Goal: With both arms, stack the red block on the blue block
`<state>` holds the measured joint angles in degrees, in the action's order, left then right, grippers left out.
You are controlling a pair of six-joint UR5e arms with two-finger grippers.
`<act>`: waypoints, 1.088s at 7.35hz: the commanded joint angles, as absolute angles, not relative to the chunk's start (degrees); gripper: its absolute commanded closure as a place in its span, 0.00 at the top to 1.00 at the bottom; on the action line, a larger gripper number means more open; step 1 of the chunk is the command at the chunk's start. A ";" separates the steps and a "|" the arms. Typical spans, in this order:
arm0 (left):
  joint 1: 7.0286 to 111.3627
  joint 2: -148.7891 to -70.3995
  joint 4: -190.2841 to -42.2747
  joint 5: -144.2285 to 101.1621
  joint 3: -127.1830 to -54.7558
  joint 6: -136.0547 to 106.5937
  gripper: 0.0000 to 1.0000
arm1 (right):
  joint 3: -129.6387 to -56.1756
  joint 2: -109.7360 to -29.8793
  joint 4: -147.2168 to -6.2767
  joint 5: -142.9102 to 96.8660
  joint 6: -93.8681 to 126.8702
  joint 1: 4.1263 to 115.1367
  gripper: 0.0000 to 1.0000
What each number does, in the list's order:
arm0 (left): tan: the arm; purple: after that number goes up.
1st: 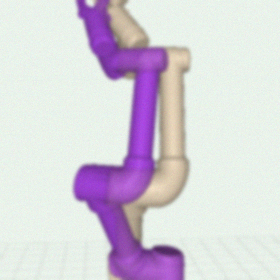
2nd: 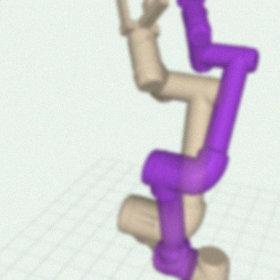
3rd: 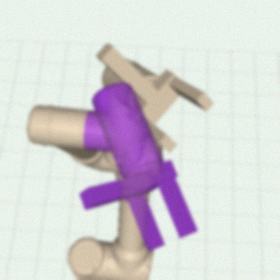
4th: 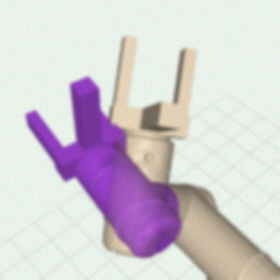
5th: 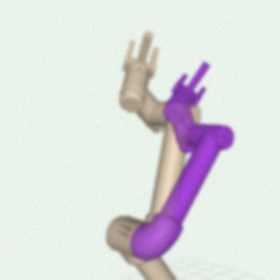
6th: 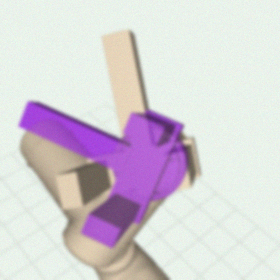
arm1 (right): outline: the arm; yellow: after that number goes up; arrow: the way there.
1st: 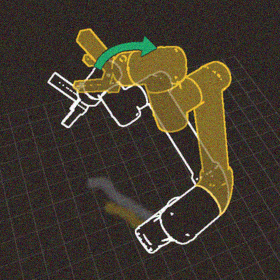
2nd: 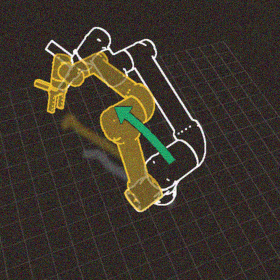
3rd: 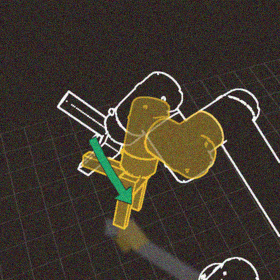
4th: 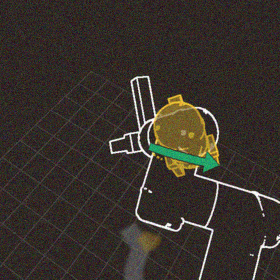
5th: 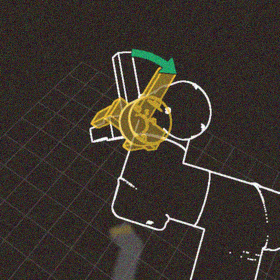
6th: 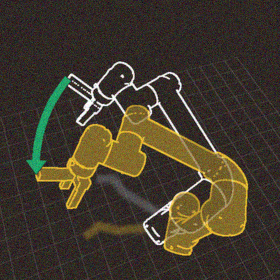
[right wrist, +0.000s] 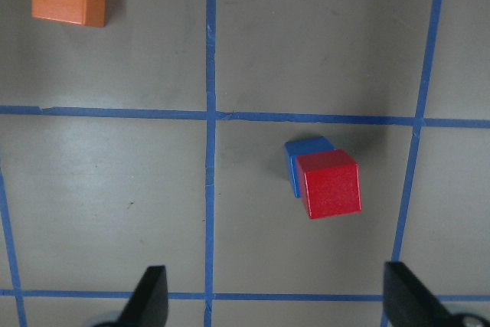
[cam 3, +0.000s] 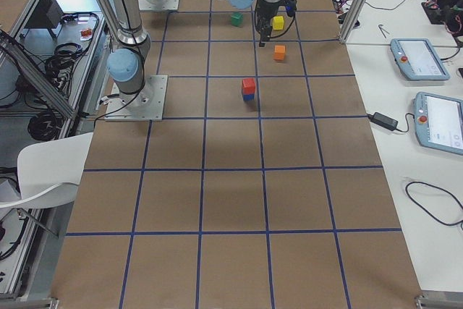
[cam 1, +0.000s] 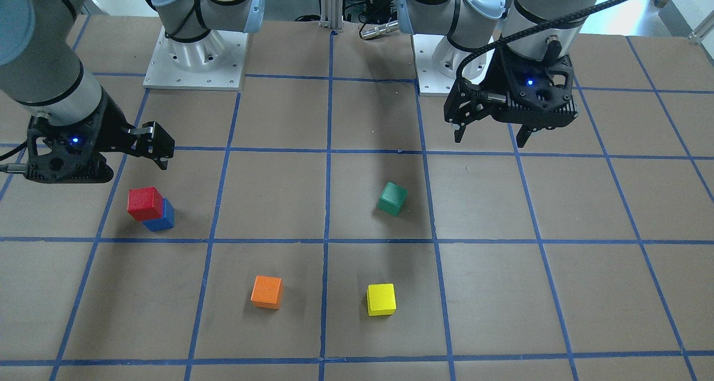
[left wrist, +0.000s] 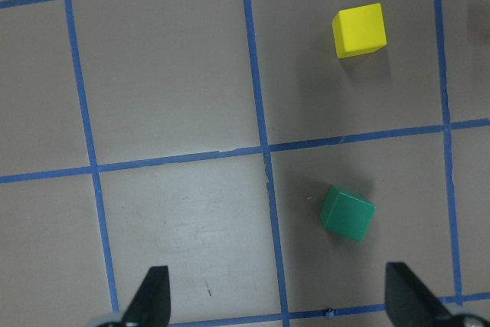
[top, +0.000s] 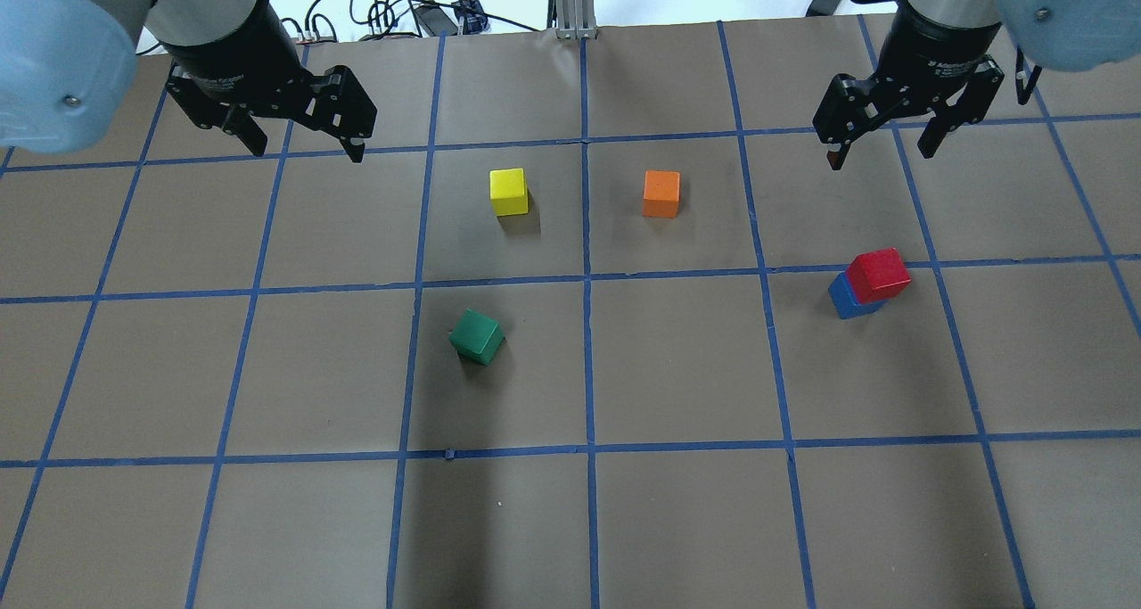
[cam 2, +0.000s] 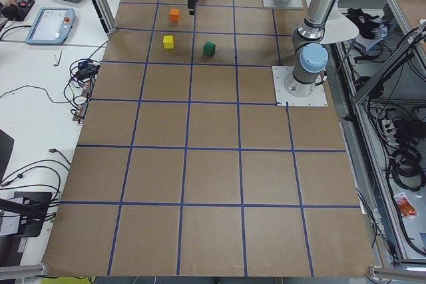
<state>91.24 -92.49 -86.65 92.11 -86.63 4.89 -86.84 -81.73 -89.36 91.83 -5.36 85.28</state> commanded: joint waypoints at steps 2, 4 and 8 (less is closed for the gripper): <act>91.14 -92.46 -86.66 92.11 -86.66 4.92 1.00 | -89.82 -84.55 -89.30 91.67 -0.18 87.70 1.00; 90.79 -92.72 -86.83 91.76 -85.70 4.92 1.00 | -90.35 -86.21 -89.74 91.58 0.00 88.42 1.00; 90.79 -92.37 -86.84 91.76 -86.40 4.92 1.00 | -90.17 -87.01 -89.82 88.41 -0.09 88.33 1.00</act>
